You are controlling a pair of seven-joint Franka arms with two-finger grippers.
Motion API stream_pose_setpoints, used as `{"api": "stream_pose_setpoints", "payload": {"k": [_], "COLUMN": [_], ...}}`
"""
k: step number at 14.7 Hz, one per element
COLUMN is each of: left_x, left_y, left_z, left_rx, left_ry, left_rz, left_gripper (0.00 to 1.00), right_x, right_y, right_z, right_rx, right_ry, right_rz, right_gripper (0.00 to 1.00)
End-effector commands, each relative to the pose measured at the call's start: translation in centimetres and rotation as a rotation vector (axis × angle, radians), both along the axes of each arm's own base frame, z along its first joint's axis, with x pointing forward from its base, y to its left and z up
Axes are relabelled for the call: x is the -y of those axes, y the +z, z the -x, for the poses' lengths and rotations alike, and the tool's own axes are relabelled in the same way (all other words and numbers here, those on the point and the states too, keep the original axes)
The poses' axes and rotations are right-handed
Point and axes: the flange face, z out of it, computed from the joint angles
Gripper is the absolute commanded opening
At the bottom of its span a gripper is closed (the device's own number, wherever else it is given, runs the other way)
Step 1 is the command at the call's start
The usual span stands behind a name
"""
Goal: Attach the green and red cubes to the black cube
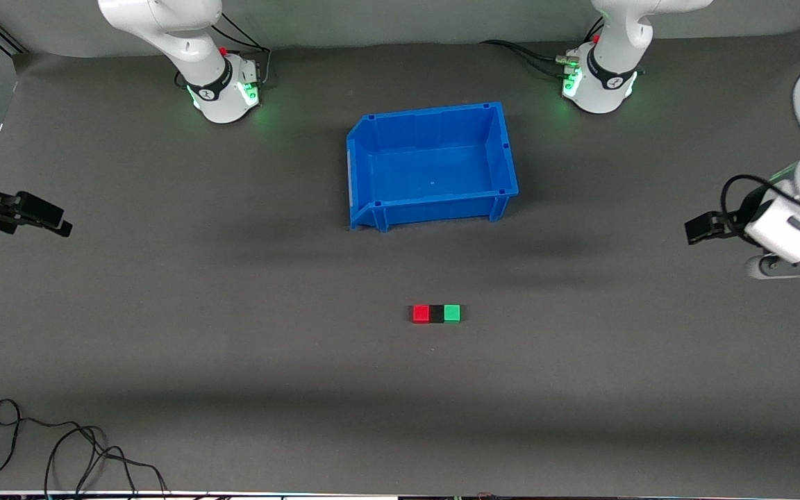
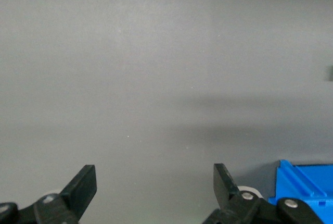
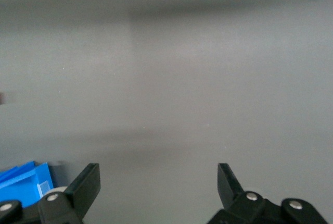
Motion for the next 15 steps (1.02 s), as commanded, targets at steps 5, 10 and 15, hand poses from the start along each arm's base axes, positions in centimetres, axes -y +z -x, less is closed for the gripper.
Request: {"api": "stream_pose_setpoints", "payload": {"k": [5, 10, 15], "left_x": [-0.2, -0.1, -1.0], "left_y": [5.3, 4.6, 4.7], "left_z": [2.4, 1.8, 1.9], "left_rx": [0.008, -0.015, -0.007], "left_ry": [-0.077, -0.075, -0.058], "left_rz": [0.024, 0.033, 0.030], "left_gripper": [1.00, 1.00, 1.00], "right_x": [-0.6, -0.6, -0.6], "right_y": [-0.6, -0.8, -0.8], "right_z": [0.6, 0.8, 0.8], "right_rx": [-0.029, -0.056, -0.055], "right_ry": [0.033, 0.034, 0.034], "right_rz": [0.009, 0.004, 0.004], "right_gripper": [1.00, 1.00, 1.00]}}
